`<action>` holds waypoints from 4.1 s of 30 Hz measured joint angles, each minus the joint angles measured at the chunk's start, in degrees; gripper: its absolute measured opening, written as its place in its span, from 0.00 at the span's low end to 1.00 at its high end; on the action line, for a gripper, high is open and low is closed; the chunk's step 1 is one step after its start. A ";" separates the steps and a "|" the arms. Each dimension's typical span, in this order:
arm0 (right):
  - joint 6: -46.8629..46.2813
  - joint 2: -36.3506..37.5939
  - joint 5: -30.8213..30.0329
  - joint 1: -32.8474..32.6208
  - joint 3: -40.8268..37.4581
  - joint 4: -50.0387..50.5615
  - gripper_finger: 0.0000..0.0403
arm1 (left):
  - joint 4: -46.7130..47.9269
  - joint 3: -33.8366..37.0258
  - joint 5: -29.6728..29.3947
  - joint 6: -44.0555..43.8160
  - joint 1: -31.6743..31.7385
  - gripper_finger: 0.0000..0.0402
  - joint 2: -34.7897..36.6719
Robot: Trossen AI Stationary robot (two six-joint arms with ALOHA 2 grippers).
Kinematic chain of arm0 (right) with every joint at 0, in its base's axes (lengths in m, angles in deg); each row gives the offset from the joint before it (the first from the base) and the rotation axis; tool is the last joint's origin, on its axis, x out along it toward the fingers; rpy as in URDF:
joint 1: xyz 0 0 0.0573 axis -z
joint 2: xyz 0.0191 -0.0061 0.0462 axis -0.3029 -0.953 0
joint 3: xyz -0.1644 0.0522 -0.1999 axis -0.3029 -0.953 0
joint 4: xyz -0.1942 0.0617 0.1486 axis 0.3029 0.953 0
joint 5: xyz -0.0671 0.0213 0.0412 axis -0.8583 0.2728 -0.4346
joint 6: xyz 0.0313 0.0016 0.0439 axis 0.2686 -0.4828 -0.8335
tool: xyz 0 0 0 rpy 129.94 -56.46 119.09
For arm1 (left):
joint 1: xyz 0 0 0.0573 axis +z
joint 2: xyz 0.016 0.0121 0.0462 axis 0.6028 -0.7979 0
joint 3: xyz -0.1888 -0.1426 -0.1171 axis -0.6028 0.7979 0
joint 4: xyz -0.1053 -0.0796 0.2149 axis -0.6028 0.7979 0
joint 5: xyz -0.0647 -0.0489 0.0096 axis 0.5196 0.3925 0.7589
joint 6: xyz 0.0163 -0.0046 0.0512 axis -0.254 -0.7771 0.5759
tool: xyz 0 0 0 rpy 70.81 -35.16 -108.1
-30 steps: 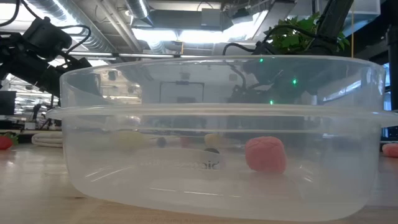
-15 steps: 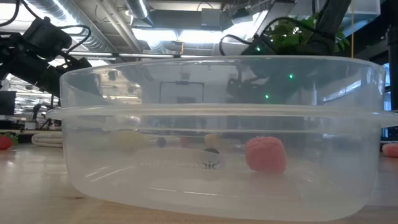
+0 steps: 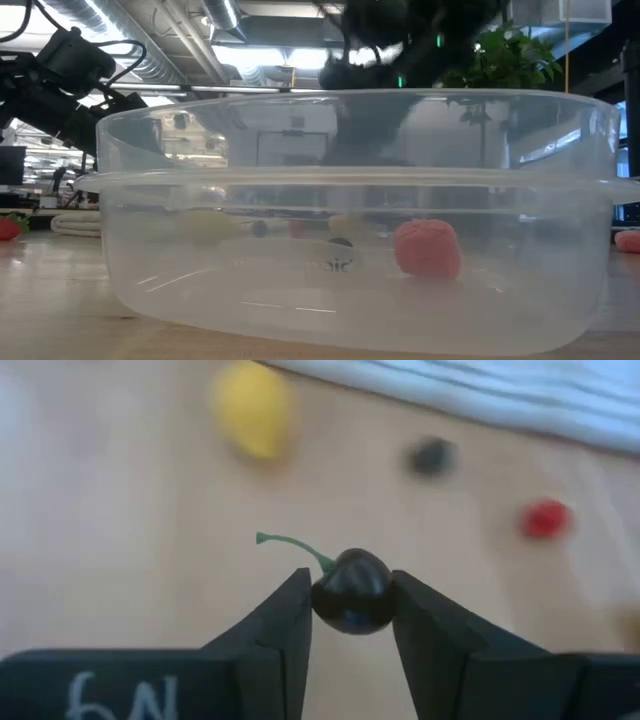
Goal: Pick and placing Produce into tupperware
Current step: Put the top black cherry into the transparent bin, then put the top peach into the transparent bin
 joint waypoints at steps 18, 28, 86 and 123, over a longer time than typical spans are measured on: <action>-9.29 -1.81 2.93 -18.92 6.06 -3.29 0.31 | 0.01 -0.02 0.02 -0.20 0.02 0.62 0.02; -12.48 -10.58 3.47 -22.91 6.00 -10.04 0.31 | 0.02 0.00 0.04 -0.22 0.00 0.62 0.00; -9.93 -1.60 5.40 -20.09 6.06 -5.53 0.40 | 0.00 0.00 0.06 -0.48 0.01 0.62 0.00; -3.27 18.12 1.03 29.30 -7.90 26.41 0.40 | 0.07 -0.01 0.47 -0.51 0.01 0.62 0.00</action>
